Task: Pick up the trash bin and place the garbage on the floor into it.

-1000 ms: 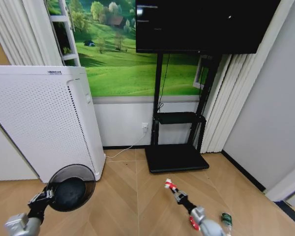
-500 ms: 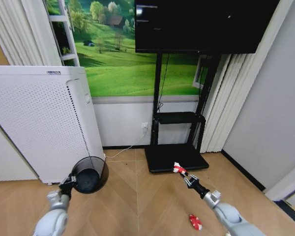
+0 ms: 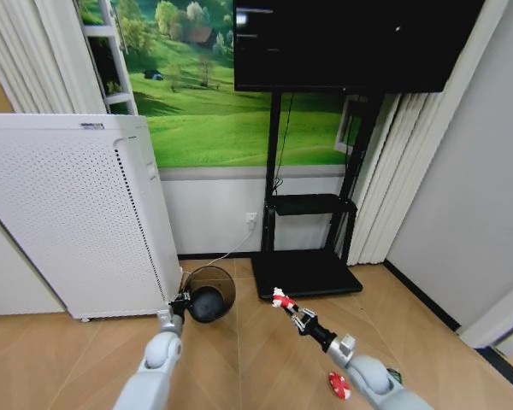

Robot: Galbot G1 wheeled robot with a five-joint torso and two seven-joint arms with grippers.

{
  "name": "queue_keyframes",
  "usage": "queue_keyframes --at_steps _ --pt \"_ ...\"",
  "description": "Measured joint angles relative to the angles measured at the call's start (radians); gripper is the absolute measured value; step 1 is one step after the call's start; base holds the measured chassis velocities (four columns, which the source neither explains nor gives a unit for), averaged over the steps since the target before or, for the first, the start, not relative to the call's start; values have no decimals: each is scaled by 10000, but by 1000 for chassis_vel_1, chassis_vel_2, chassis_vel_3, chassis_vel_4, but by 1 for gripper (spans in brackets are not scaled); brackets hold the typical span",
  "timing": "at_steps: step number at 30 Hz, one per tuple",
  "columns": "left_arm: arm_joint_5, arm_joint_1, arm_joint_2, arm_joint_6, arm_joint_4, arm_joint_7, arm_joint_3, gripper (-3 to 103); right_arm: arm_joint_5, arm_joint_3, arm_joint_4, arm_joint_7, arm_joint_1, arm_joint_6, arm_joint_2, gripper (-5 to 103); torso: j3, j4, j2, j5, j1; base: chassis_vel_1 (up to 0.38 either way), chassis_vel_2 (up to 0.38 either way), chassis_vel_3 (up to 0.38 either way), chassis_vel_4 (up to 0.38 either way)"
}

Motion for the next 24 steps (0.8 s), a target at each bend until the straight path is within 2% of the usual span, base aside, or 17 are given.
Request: queue_keyframes --at_steps 4,8,17,24 --pt "141 -277 -196 -42 486 72 3 6 -116 -323 86 30 124 -75 196 19 1 0 -1 -4 0 0 0 0 0" --pt "226 -579 -502 -55 994 97 47 6 -339 -1110 -121 85 581 -113 556 19 0 -3 0 -4 1 0 0 0 0" --pt "518 -97 -986 126 548 -147 616 6 -249 -1842 -1320 95 1766 -21 1443 19 0 -1 0 -1 1 0 0 0 0" --pt "756 -97 -1136 85 955 -136 594 6 149 -1996 -1268 208 2124 -161 1307 19 1 -2 1 -5 0 0 0 0 0"
